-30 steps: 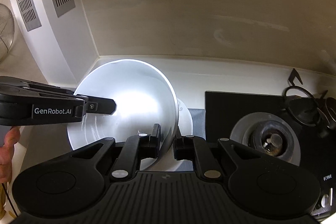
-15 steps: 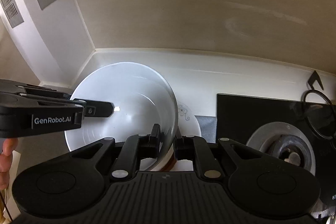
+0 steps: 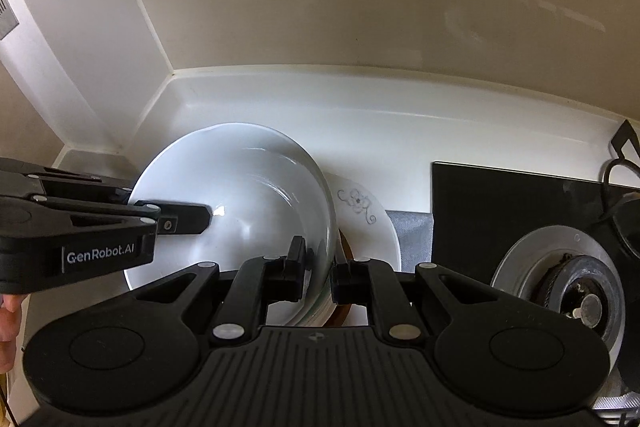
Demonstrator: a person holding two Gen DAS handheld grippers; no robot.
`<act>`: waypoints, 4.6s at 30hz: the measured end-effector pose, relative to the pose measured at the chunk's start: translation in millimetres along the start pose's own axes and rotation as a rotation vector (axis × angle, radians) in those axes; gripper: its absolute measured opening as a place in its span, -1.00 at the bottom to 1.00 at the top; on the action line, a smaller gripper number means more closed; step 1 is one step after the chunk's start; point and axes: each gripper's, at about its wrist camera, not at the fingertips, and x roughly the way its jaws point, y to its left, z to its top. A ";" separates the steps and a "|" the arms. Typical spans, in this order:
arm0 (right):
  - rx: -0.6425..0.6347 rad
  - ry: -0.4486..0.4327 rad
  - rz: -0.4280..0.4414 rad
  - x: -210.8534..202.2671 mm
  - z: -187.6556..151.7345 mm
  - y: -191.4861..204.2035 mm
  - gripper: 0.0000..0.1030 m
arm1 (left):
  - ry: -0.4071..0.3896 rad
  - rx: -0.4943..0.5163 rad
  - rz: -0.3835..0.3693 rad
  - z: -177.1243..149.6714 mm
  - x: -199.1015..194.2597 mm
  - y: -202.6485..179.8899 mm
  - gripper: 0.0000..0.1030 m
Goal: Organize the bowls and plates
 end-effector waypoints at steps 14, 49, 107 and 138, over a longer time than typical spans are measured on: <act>0.013 -0.002 -0.037 6.8 -4.8 -4.5 -0.80 | -0.015 0.033 0.026 -2.2 1.6 -1.4 -0.86; 0.081 -0.039 -0.063 -6.2 -12.4 -5.2 0.07 | -0.211 -0.056 0.138 -11.6 -33.9 9.0 1.00; -0.024 -0.331 -0.063 -162.1 -196.2 16.2 0.76 | -0.266 -0.036 0.504 -187.2 -144.5 -119.8 1.00; -0.036 -0.327 -0.080 -159.2 -192.7 24.9 0.77 | -0.241 -0.057 0.479 -191.9 -143.4 -108.1 1.00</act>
